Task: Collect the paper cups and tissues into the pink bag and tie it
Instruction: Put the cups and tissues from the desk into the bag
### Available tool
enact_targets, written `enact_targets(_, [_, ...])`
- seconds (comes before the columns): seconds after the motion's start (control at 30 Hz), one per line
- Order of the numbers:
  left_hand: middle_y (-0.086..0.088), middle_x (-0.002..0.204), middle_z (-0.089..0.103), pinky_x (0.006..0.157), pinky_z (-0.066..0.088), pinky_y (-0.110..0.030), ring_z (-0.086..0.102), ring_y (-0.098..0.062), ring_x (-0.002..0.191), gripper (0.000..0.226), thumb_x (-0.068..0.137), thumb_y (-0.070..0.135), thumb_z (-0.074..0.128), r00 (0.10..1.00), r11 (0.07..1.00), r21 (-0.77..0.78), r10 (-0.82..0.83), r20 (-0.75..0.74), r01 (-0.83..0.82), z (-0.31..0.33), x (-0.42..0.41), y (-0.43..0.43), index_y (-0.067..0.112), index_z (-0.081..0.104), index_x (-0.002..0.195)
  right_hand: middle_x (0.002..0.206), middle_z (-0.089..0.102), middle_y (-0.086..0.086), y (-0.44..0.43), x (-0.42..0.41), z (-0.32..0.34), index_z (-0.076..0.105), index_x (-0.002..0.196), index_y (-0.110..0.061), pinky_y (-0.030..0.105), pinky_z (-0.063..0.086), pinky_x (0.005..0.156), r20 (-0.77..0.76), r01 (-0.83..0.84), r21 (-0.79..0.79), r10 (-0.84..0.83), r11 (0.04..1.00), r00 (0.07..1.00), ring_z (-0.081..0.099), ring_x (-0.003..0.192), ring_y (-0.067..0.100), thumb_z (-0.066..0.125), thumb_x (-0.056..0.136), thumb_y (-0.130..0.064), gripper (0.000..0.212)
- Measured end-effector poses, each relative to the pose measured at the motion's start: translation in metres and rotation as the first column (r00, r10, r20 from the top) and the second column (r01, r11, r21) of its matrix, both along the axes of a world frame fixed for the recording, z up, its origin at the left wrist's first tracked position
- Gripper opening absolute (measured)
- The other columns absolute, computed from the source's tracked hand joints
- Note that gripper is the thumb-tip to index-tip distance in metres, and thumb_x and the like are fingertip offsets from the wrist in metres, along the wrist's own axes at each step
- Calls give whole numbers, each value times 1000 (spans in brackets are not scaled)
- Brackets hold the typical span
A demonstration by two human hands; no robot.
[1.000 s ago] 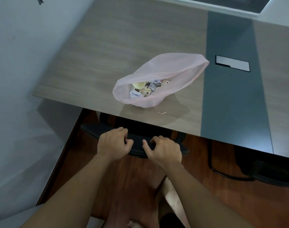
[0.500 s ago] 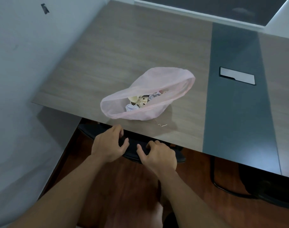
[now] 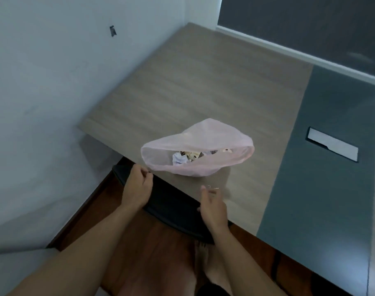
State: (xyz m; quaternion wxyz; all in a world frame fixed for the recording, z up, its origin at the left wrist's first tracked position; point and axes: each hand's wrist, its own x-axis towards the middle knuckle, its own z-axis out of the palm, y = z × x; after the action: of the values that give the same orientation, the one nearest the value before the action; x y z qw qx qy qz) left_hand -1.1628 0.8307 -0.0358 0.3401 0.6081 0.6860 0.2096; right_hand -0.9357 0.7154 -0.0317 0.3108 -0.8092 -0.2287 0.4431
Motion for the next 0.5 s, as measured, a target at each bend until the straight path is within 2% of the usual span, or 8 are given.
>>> enact_targets(0.1, [-6, 125, 61, 84, 52, -42, 64, -27, 107, 38, 103, 49, 49, 897, 908, -252, 390, 209, -336, 17, 22, 30, 21, 47, 129, 137, 61, 1, 24, 52, 25, 39, 146, -26, 38, 51, 90, 75, 146, 171, -161, 974, 984, 67, 111, 22, 64, 100, -69, 68])
enact_targets(0.17, [-8, 138, 56, 103, 54, -50, 61, -30, 119, 59, 105, 50, 51, 846, 863, -379, 452, 283, -334, 26, 34, 46, 14, 41, 151, 151, 48, -3, 43, 82, 44, 34, 155, -28, 38, 55, 94, 67, 168, 292, -196, 942, 978, 65, 117, 19, 74, 95, -67, 82])
enact_targets(0.2, [-8, 140, 56, 108, 53, -50, 60, -32, 123, 65, 106, 50, 53, 869, 871, -393, 416, 268, -295, 28, 39, 51, 11, 40, 156, 154, 44, -4, 53, 94, 53, 33, 158, -28, 39, 57, 98, 61, 151, 325, -180, 934, 982, 64, 121, 19, 76, 95, -62, 84])
enact_targets(0.23, [-10, 141, 58, 109, 53, -47, 61, -33, 126, 65, 107, 49, 55, 909, 885, -388, 359, 212, -259, 28, 44, 55, 8, 45, 156, 153, 46, -4, 63, 104, 62, 36, 157, -28, 39, 57, 100, 76, 115, 339, -149, 934, 986, 64, 122, 18, 77, 96, -57, 80])
enact_targets(0.3, [-17, 135, 68, 102, 52, -43, 65, -36, 121, 47, 109, 40, 54, 950, 903, -355, 295, 104, -242, 28, 51, 59, 5, 65, 139, 132, 61, -7, 84, 119, 75, 52, 142, -29, 37, 54, 89, 177, 14, 318, -74, 948, 981, 67, 114, 22, 68, 98, -49, 51])
enact_targets(0.37, [-19, 128, 72, 97, 53, -42, 67, -37, 116, 40, 112, 34, 51, 929, 898, -328, 348, 122, -293, 29, 56, 61, 5, 74, 127, 115, 70, -5, 100, 126, 83, 65, 125, -27, 34, 50, 81, 214, -6, 302, -62, 953, 975, 70, 107, 27, 57, 99, -34, 28])
enact_targets(0.43, [-20, 127, 72, 96, 53, -40, 68, -36, 116, 42, 114, 33, 46, 892, 880, -316, 420, 169, -355, 34, 57, 62, 4, 73, 128, 114, 76, 0, 119, 127, 90, 73, 119, -25, 35, 55, 85, 49, 128, 332, -153, 934, 987, 71, 107, 27, 53, 98, -12, 31])
enact_targets(0.5, [-20, 126, 73, 94, 53, -37, 68, -33, 112, 45, 116, 34, 42, 870, 878, -260, 454, 191, -401, 44, 53, 62, 3, 73, 126, 117, 78, 0, 139, 124, 102, 75, 117, -25, 42, 61, 91, -219, 323, 323, -262, 890, 940, 73, 108, 25, 54, 100, -4, 34])
